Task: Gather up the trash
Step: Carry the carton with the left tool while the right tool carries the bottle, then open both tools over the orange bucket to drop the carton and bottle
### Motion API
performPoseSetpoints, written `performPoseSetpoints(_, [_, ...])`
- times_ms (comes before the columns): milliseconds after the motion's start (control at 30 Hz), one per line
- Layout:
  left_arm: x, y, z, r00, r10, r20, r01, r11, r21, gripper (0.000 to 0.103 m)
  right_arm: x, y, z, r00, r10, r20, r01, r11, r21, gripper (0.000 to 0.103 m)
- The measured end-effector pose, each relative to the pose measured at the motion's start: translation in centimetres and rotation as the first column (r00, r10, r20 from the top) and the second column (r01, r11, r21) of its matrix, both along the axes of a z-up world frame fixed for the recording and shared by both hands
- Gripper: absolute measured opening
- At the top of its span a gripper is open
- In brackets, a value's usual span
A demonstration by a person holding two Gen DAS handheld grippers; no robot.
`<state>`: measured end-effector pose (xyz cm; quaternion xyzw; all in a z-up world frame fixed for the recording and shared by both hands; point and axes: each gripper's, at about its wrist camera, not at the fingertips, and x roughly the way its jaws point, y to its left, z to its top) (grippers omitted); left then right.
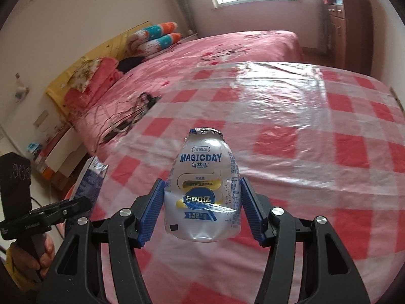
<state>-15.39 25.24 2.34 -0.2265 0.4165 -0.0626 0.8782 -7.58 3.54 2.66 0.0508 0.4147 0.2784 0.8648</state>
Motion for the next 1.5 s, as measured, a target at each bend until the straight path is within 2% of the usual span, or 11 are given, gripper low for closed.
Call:
performPoseSetpoints(333, [-2.8,4.7,0.1,0.994,0.112,0.005,-0.112,0.994,-0.003,0.066,-2.4,7.1,1.0,0.986,0.164,-0.019,-0.163,0.985,0.056,0.06])
performPoseSetpoints(533, [-5.0,9.0,0.2,0.977,0.215,0.012,-0.215,0.977,0.004,0.066,-3.8,12.1,1.8,0.959,0.282,-0.023,-0.28,0.957,0.073,0.06])
performPoseSetpoints(767, [-8.0,14.3,-0.4,0.935,0.356,0.006,-0.356,0.934,0.01,0.066,-5.9,18.3,2.5,0.914,0.406,-0.023,-0.403,0.912,0.072,0.061])
performPoseSetpoints(1133, [-11.4,20.5,-2.6,0.855,0.518,-0.029,-0.519,0.855,-0.019,0.066,-9.0,28.4,2.2,0.817,0.576,-0.021,-0.574,0.817,0.06,0.061])
performPoseSetpoints(1200, [-11.8,21.1,-3.1,0.841,0.539,-0.039,-0.54,0.841,-0.022,0.066,-9.2,30.2,1.5,0.806,0.591,-0.03,-0.589,0.806,0.059,0.065])
performPoseSetpoints(1233, [-11.8,21.4,-3.5,0.832,0.553,-0.047,-0.555,0.832,-0.018,0.066,-9.1,30.6,1.2,0.808,0.588,-0.034,-0.586,0.808,0.056,0.072])
performPoseSetpoints(1267, [-11.8,21.7,-4.0,0.824,0.563,-0.061,-0.565,0.825,-0.008,0.068,-8.9,31.1,0.4,0.812,0.582,-0.049,-0.579,0.813,0.063,0.086])
performPoseSetpoints(1367, [-11.9,21.9,-4.7,0.81,0.581,-0.08,-0.581,0.813,0.035,0.078,-8.2,30.7,-0.8,0.826,0.555,-0.103,-0.546,0.831,0.103,0.088])
performPoseSetpoints(1500, [-11.9,22.0,-4.8,0.812,0.582,-0.051,-0.577,0.812,0.083,0.083,-7.6,28.7,-0.8,0.869,0.486,-0.087,-0.479,0.873,0.095,0.091])
